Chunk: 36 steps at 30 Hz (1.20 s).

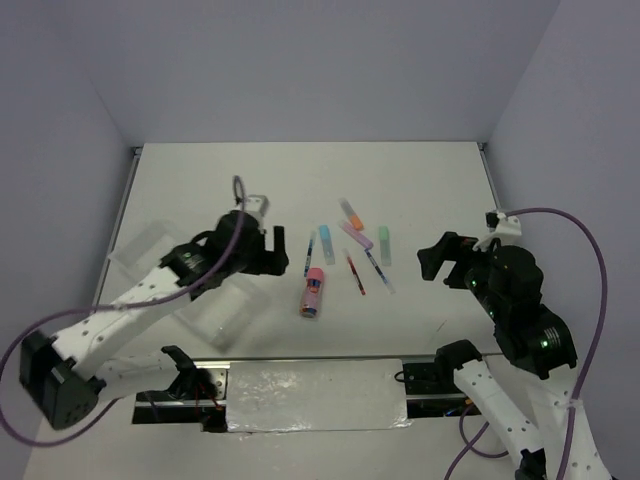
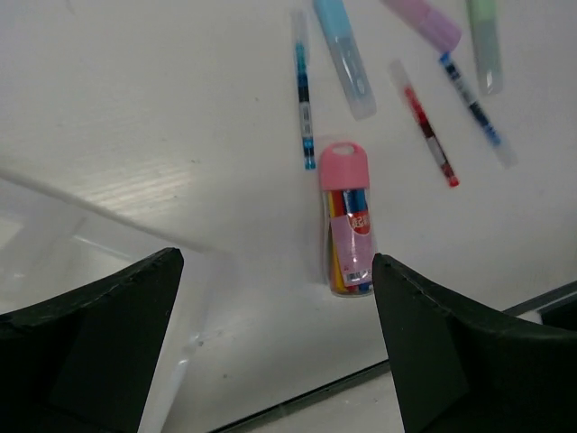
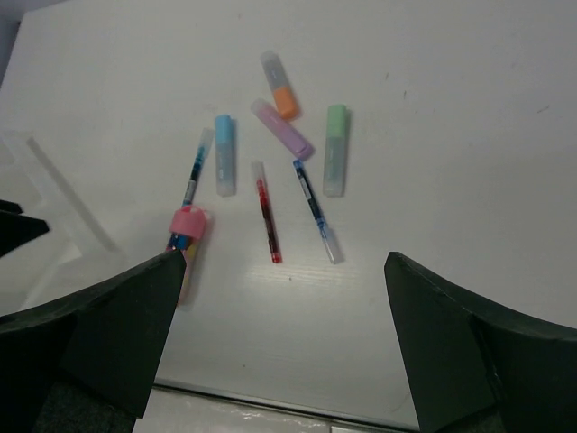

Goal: Sort the stationery into containers
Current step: Pick up the stationery from the center of the board.

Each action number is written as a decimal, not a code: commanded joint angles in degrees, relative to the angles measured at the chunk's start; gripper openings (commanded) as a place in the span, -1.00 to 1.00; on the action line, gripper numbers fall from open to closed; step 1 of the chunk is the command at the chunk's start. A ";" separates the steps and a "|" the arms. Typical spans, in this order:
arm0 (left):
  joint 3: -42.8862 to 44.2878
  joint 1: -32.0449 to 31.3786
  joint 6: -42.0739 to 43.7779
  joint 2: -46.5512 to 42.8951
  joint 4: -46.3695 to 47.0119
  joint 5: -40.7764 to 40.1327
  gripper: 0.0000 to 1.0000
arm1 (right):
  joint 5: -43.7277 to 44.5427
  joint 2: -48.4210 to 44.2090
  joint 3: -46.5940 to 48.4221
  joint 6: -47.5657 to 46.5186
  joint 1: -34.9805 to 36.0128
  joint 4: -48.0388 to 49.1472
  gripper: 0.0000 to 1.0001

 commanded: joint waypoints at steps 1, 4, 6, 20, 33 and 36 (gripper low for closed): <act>1.48 -6.88 -3.33 9.68 2.99 -7.86 0.99 | -4.28 2.33 -2.31 1.04 0.39 4.31 0.99; 0.96 -9.79 -3.15 17.42 7.73 -6.99 0.99 | -5.78 1.54 -4.43 0.87 0.39 6.51 0.99; 1.83 -11.38 -3.33 22.67 9.14 -7.42 0.99 | -5.78 1.54 -5.31 0.52 0.47 6.34 1.00; 5.97 -18.15 -7.55 38.35 10.55 -10.07 0.85 | -7.71 0.40 -6.72 -0.27 0.56 7.13 0.99; 8.16 -24.11 -9.92 35.82 4.16 -14.96 -0.65 | -7.27 -0.39 -4.96 -0.36 0.48 5.90 0.99; 9.31 -26.84 -9.92 28.79 -0.33 -18.92 -0.97 | -7.27 -0.57 -5.04 -0.45 0.56 5.99 1.00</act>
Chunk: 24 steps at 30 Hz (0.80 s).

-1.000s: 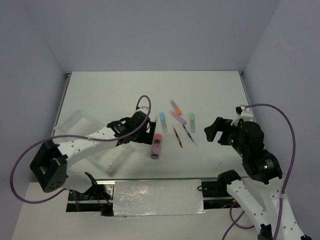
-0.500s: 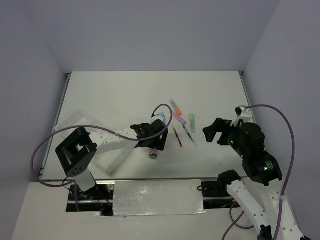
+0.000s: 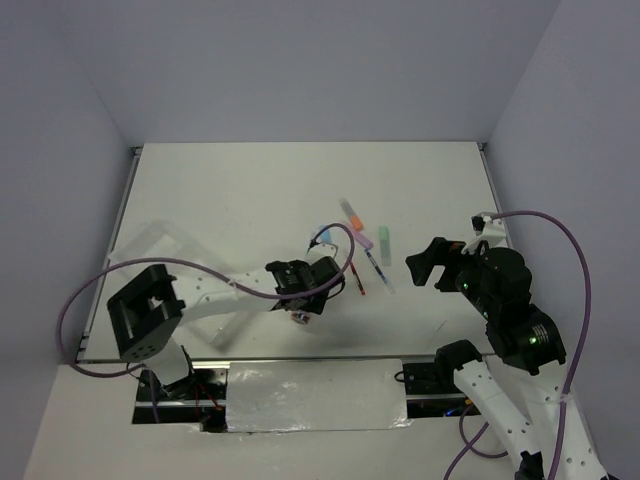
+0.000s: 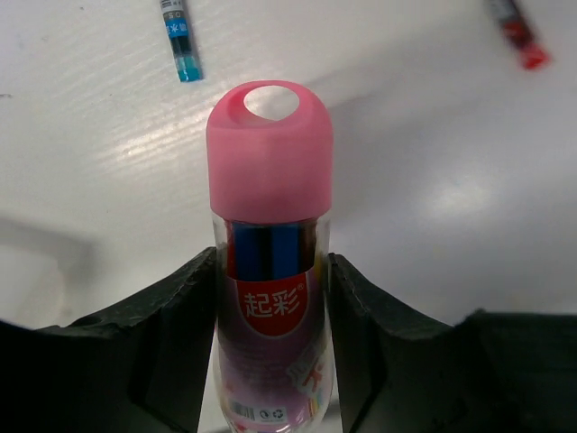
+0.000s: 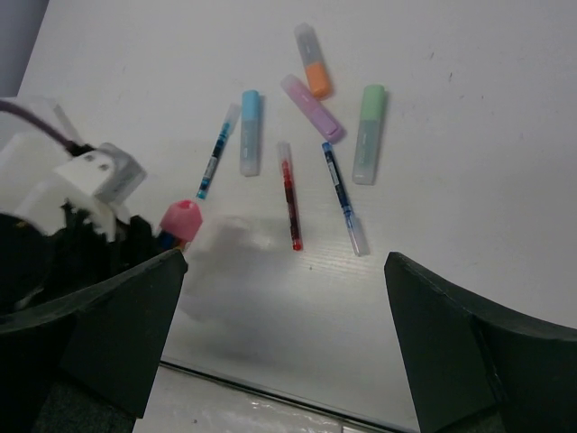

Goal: Sort the stationery into containers
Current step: Pick up the stationery from the center of the board, then place the stationery in the storage box.

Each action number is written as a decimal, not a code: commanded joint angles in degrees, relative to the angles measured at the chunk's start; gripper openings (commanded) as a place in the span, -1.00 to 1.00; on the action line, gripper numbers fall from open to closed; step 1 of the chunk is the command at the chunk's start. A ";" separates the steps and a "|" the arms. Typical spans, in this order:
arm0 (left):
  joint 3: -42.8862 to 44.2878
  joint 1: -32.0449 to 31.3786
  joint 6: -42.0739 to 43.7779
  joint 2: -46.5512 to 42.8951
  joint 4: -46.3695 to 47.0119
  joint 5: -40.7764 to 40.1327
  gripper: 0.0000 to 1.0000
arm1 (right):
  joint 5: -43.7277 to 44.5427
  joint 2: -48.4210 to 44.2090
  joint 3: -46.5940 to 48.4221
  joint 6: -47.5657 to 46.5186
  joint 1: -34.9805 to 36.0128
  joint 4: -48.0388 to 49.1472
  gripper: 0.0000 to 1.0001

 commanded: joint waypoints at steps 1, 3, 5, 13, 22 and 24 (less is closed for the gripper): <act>4.13 -2.53 -0.70 -11.97 -5.70 -6.61 -1.00 | -0.30 -0.74 1.47 -0.84 0.45 2.12 0.99; 4.13 -2.53 1.57 -16.21 -8.59 -8.89 -1.00 | -0.56 -0.74 1.38 -0.84 0.37 2.21 0.99; 4.22 -2.53 3.51 -22.19 -11.41 -11.87 -1.00 | -0.74 -0.92 1.03 -0.84 0.54 2.38 0.99; -4.28 -0.77 16.43 -42.64 -17.23 -22.00 -1.00 | -3.20 -1.36 -0.11 -0.05 0.45 4.58 1.00; -14.24 11.70 27.69 -56.23 -8.08 -15.06 -0.63 | -5.92 -1.01 -0.82 0.65 0.45 6.86 0.99; -13.89 15.74 28.04 -52.21 -9.22 -12.61 -0.66 | -6.89 -1.01 -1.34 1.00 0.54 7.74 0.99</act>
